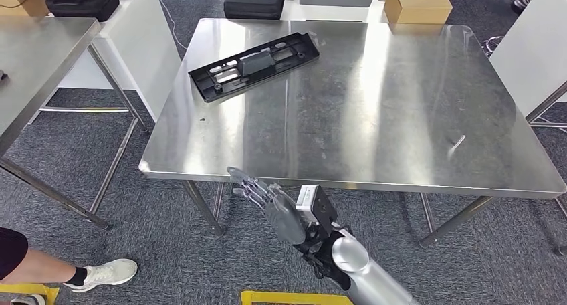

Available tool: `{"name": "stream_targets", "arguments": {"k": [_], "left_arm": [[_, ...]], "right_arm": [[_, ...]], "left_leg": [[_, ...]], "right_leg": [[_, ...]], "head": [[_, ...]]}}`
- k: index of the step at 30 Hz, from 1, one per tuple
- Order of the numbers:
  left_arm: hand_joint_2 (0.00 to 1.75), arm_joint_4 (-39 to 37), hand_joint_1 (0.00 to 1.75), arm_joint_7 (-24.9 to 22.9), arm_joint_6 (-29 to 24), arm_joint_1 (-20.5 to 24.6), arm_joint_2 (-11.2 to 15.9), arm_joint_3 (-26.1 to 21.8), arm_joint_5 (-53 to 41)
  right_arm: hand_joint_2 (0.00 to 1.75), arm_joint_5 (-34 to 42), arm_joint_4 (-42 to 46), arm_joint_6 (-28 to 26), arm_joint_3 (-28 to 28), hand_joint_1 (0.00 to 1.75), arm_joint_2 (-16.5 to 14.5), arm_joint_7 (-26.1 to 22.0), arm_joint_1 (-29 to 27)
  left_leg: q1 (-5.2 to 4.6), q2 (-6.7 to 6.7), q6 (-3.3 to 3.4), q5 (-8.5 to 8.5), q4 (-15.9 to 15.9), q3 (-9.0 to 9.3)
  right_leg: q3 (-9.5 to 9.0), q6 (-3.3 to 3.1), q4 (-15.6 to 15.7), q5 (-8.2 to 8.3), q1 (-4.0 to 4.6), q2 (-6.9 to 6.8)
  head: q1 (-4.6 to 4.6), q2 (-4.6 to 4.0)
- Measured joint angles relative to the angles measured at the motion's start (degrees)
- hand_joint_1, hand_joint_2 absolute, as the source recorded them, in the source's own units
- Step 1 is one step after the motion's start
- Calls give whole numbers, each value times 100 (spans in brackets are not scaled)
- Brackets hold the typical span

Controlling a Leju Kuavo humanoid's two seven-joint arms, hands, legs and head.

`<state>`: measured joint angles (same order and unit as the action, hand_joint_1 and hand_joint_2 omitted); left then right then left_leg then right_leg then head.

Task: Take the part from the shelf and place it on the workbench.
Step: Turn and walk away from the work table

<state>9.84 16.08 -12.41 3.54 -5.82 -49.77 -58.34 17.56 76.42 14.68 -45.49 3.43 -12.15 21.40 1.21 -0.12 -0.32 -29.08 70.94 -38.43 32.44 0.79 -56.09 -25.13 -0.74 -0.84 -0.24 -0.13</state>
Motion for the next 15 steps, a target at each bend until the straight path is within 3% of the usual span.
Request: {"name": "stream_targets", "arguments": {"k": [1, 3, 5, 7, 8, 10, 12, 13, 14, 15], "left_arm": [[0, 0, 0, 2, 0, 0, 3, 1, -12], [0, 1, 0, 3, -1, 4, 10, 2, -33], [0, 2, 0, 2, -5, 0, 14, 2, -40], [0, 1, 0, -1, -10, -11, 14, 2, -39], [0, 1, 0, -1, -12, -13, 17, 1, -38], [0, 2, 0, 0, -15, -11, 23, 1, -36], [0, 2, 0, 1, -15, -13, 25, 2, -34], [0, 2, 0, 0, -15, -14, 24, 2, -34], [0, 2, 0, -1, -15, -15, 22, 2, -34], [0, 2, 0, -1, -15, -16, 19, 2, -34]], "right_arm": [[0, -43, -115, -47, 12, 0, 23, -32, -83], [0, -164, -347, -156, 60, 0, 66, -103, -231], [0, -359, -646, -312, 132, 0, 89, -174, -382], [0, -605, -1008, -486, 214, 0, 103, -255, -544], [0, -696, -1173, -546, 253, 0, 109, -291, -617], [0, -782, -1452, -596, 324, 0, 123, -339, -725], [0, -811, -1645, -615, 374, 0, 132, -350, -791], [0, -822, -1717, -621, 396, 0, 133, -350, -813], [0, -830, -1775, -624, 417, 0, 133, -349, -830], [0, -837, -1818, -624, 435, 0, 133, -349, -839]], "left_leg": [[0, -3, 17, 80, -374, 290], [-19, -14, 65, 37, -1082, 771], [-61, -20, 129, -21, -1322, 895], [-62, -3, 244, 77, -1358, 828], [-53, 9, 305, 143, -1378, 775], [-44, 28, 373, 288, -1392, 624], [-43, 48, 375, 434, -1386, 437], [-39, 59, 364, 504, -1384, 347], [-32, 67, 346, 573, -1381, 260], [-20, 71, 319, 642, -1378, 176]], "right_leg": [[69, 23, -39, 27, 0, -2], [168, 93, -103, 82, 20, -4], [203, 187, -110, 158, 27, -11], [248, 254, -142, 141, 17, -8], [315, 257, -248, 20, 15, 4], [537, 223, -823, -454, 4, 36], [714, 249, -1599, -840, -4, 54], [702, 305, -1814, -868, -13, 56], [583, 380, -1813, -784, -26, 57], [353, 455, -1584, -642, -44, 56]], "head": [[-1, 0], [3, 0], [7, 0], [9, 0], [21, 0], [45, 0], [73, 0], [80, 0], [87, 0], [87, 0]]}}
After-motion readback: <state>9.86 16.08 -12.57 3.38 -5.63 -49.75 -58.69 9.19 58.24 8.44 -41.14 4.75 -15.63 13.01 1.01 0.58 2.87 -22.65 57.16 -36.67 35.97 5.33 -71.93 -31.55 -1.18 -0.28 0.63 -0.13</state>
